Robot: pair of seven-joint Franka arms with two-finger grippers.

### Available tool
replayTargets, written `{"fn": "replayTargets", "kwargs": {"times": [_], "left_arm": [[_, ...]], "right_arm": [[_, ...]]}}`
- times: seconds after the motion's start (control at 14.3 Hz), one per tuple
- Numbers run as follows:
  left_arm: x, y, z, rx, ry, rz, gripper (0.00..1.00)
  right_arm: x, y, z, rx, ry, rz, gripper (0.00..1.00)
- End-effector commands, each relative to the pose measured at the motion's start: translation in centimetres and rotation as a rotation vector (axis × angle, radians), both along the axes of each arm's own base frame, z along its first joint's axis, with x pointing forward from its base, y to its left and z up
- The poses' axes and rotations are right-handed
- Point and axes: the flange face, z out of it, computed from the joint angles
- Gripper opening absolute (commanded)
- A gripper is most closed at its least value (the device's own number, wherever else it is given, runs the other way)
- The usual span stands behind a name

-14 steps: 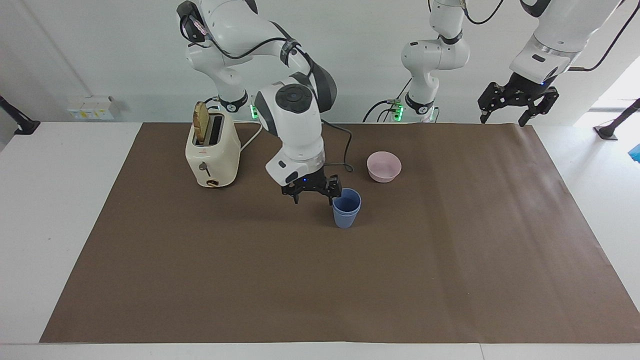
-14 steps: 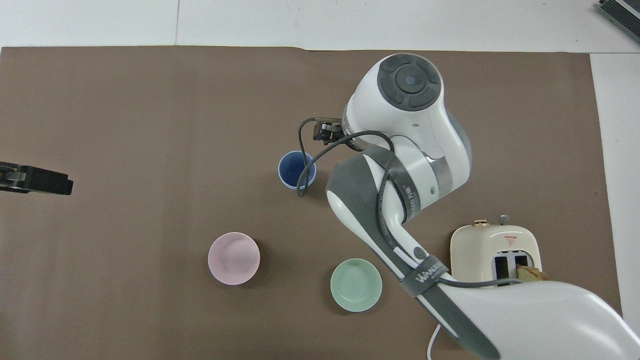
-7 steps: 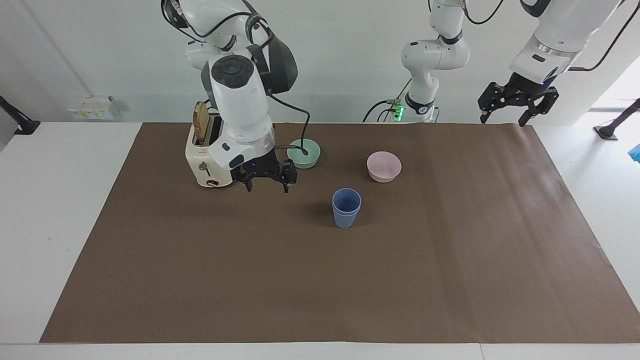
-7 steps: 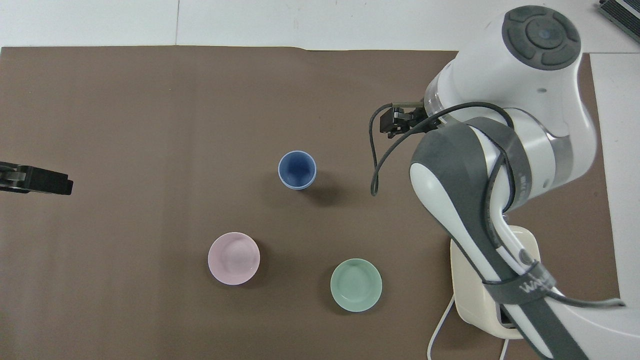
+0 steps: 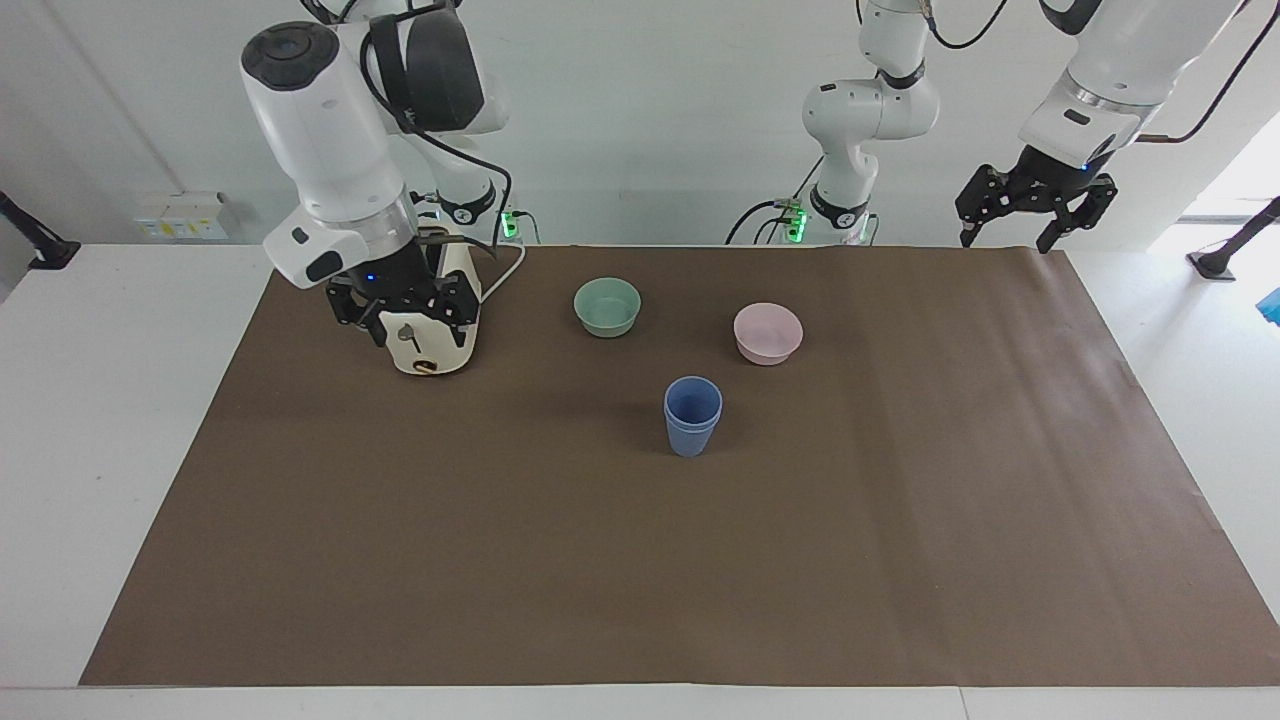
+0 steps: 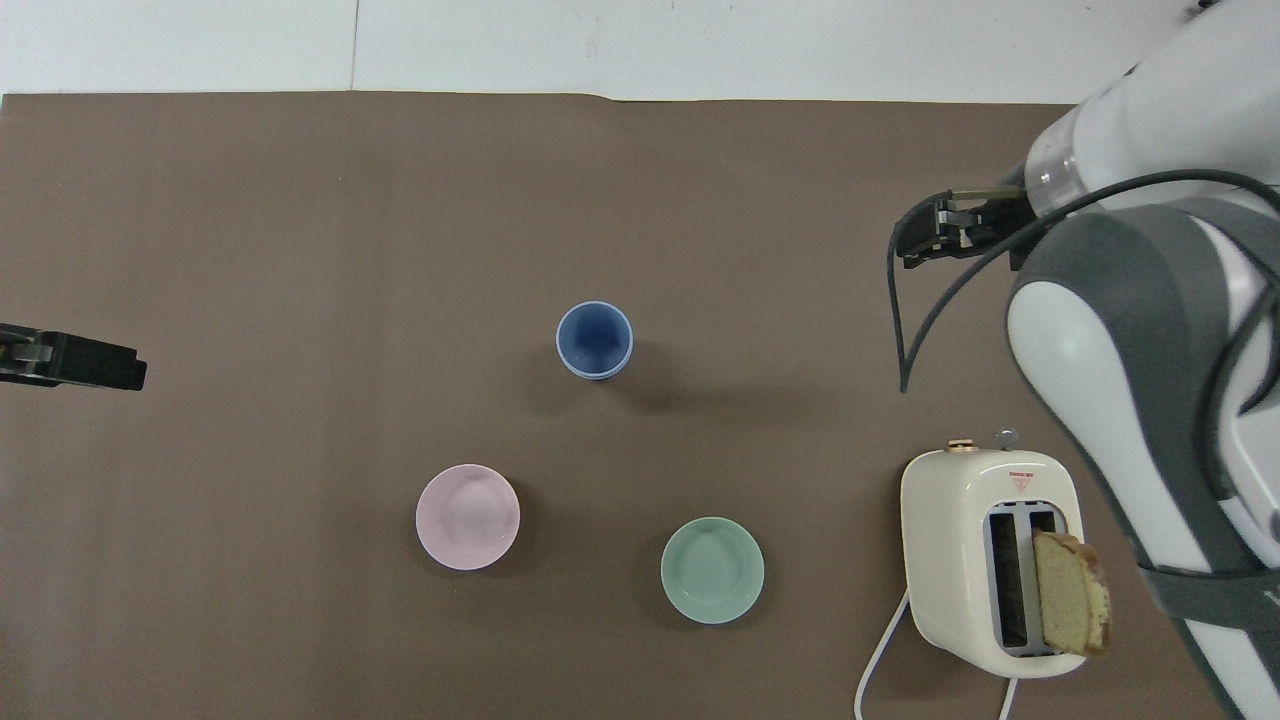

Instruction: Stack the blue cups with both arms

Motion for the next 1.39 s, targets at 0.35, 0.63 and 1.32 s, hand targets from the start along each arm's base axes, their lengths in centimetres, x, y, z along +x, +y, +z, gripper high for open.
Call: {"fn": "replayTargets", "kwargs": {"times": [0.35,0.63,1.32], "left_arm": [[-0.8,0.0,-0.1,0.007,0.0,-0.013,1.0],[-0.8,0.0,-0.1,0.007,0.0,-0.013,1.0],[-0.8,0.0,-0.1,0.007,0.001,-0.013,1.0]], "right_arm": [[-3.6,-1.8,4.3,-0.031,-0.002,0.073,1.0],[-4.7,-3.4,5.8,-0.042,0.0,0.065,1.0],[-5.0,-7.8,6.5,-0.032,-0.009,0.058,1.0]]}}
